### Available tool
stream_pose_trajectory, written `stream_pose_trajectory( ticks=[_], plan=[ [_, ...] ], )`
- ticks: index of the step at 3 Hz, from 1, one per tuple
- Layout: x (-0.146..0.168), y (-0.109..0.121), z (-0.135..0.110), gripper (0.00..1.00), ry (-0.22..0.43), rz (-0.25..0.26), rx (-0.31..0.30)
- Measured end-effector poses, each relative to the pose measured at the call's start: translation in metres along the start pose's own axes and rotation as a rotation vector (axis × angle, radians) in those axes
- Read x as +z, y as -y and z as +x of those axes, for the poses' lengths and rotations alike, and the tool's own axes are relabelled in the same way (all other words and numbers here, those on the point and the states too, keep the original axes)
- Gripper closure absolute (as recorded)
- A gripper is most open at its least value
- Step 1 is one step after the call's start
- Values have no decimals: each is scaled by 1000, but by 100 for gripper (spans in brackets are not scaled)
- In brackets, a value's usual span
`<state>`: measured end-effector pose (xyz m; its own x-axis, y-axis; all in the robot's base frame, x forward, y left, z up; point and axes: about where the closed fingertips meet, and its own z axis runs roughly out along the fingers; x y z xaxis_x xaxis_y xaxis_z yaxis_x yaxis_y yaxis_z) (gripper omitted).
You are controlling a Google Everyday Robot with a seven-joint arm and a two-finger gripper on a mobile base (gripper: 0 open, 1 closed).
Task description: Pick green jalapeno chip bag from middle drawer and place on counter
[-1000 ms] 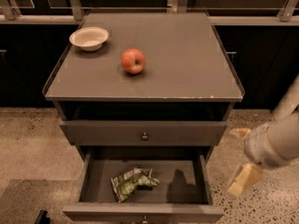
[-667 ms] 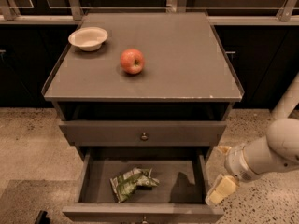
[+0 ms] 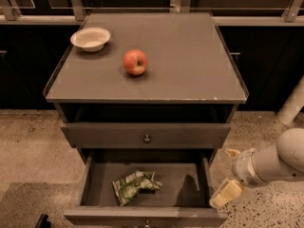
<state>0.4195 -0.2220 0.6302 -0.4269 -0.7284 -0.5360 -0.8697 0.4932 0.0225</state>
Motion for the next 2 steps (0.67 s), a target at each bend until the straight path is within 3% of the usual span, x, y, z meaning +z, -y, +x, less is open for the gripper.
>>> stream_pose_trajectory(
  ticks=[1,2],
  plan=[
    [28,-15,9,0,110,5,49],
    [85,-20,-10,0,248,-1,43]
  ],
)
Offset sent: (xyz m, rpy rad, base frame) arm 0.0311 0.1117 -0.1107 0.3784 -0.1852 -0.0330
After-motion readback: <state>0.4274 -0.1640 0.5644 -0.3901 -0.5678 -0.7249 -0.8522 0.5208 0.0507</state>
